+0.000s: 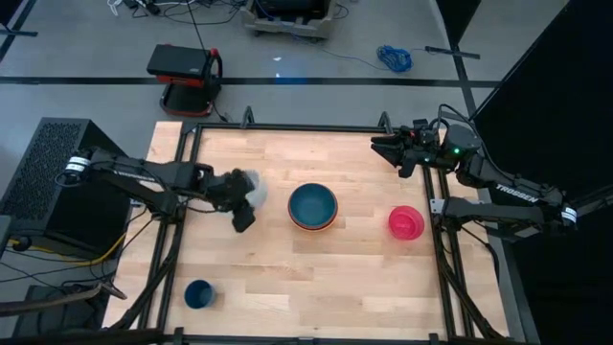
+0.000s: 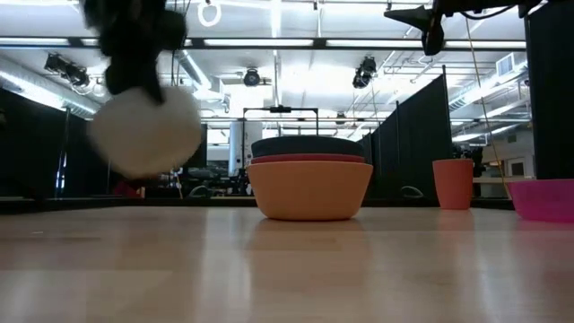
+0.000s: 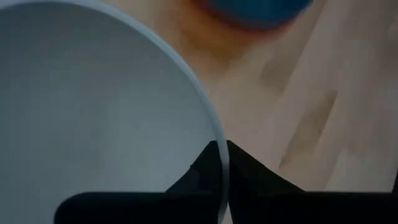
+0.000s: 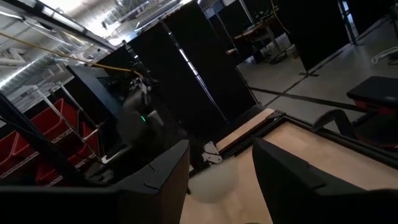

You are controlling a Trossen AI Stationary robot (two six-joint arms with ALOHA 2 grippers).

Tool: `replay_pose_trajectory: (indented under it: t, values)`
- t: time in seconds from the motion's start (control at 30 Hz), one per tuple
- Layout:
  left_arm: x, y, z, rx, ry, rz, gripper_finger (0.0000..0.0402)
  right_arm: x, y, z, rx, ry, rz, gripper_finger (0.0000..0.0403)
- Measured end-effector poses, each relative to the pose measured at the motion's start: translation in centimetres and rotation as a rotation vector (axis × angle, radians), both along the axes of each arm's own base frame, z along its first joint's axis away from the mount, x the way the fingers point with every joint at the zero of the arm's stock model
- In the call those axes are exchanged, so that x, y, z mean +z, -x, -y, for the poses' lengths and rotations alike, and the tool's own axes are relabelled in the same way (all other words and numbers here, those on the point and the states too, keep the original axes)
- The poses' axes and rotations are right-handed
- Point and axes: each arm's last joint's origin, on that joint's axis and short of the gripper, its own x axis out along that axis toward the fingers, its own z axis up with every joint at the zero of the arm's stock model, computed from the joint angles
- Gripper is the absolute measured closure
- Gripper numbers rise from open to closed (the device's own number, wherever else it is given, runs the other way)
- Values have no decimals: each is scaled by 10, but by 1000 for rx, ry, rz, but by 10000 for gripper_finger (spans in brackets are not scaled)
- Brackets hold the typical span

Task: Nest bowls inside each other
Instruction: Stack the white bowl on top of the blue bowl

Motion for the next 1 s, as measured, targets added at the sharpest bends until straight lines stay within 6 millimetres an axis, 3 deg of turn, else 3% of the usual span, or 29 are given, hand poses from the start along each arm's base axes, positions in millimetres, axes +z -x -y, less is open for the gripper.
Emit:
replay_pose_trajectory:
  t: [0.17,0.37,0.47,1.0]
  values:
    - [45,-16,-4,-107,-213,99,400,0,0,1,-19,-1,-1,252]
    - [72,-63,-9,-312,-422,60,401,0,0,1,-20,-5,1,254]
    - [72,-86,-13,-420,-465,-24,401,0,0,1,-18,-23,4,248]
    - [46,-159,-10,-952,-563,-259,402,0,0,0,-10,-21,5,246]
